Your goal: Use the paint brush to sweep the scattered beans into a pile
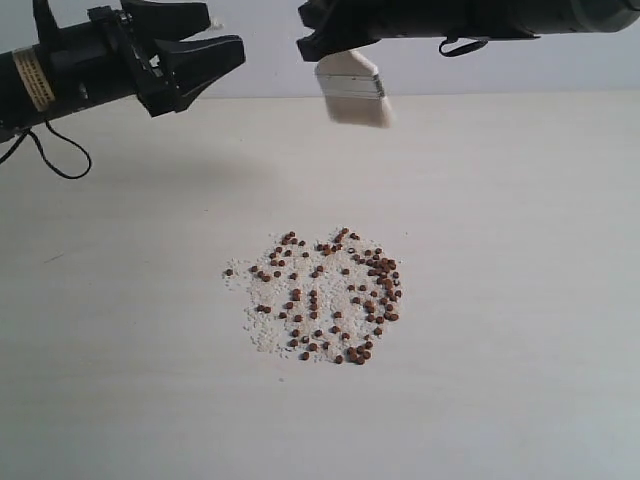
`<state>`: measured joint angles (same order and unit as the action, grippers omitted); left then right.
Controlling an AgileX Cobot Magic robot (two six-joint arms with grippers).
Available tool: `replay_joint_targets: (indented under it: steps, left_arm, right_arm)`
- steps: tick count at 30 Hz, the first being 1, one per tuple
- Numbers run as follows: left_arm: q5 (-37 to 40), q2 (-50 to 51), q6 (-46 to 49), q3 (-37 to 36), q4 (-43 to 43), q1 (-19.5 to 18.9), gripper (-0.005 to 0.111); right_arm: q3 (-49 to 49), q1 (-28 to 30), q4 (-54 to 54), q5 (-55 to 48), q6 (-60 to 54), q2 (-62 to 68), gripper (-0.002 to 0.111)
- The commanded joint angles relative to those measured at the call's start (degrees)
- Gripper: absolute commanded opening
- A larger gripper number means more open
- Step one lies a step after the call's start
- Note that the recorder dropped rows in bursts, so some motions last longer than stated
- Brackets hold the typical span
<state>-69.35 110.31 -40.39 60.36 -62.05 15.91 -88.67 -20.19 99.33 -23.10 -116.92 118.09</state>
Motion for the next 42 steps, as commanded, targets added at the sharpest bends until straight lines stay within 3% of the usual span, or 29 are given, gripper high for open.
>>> replay_joint_targets:
  steps: [1,9,14,20,22,23,28,32,33,37,40,42]
  left_arm:
    - [-0.6,-0.3,1.1,0.2,1.5,-2.8,0.065]
    - [-0.6,-0.3,0.9,0.2,0.2,-6.1,0.0]
    - [2.7,-1.3,0.4,-1.0,0.9,-6.3,0.0]
    - [28.6,-10.1,-1.4,-6.6,11.0,-6.2,0.0]
    - [36.4,-16.7,0.5,-11.4,16.6,-6.2,0.0]
    - [37.3,-18.3,1.6,-13.2,18.2,-6.2,0.0]
    - [37.5,-44.8,27.1,-36.2,52.9,-6.2,0.0]
    - [39.4,-67.3,29.9,-50.1,56.9,-6.2,0.0]
    - [42.9,-75.2,29.9,-53.4,57.3,-6.2,0.0]
    - [55.5,-93.1,29.6,-56.6,57.4,-6.2,0.0]
    - [64.6,-100.5,28.1,-56.7,57.4,-6.2,0.0]
    - [66.6,-102.1,27.5,-57.0,57.4,-6.2,0.0]
  right_arm:
    - [-1.7,0.2,0.6,14.8,-1.0,-0.8,0.0]
    - [-1.2,0.2,0.6,29.1,-0.9,-5.4,0.0]
    - [2.5,0.2,0.6,35.4,1.9,-10.6,0.0]
    - [8.8,0.2,0.6,39.5,4.4,-19.0,0.0]
    - [12.0,0.2,0.6,38.1,6.3,-23.4,0.0]
    - [13.0,0.2,0.6,37.8,7.1,-24.7,0.0]
    - [24.4,0.2,0.6,36.3,8.2,-37.5,0.0]
    - [32.5,0.2,0.6,29.9,9.9,-44.8,0.0]
    - [34.6,0.2,0.6,26.8,11.2,-46.7,0.0]
    - [38.6,0.2,0.6,25.0,12.1,-50.8,0.0]
    - [40.7,0.2,0.6,25.3,11.6,-53.9,0.0]
    - [40.9,0.2,0.2,25.5,11.6,-55.0,0.0]
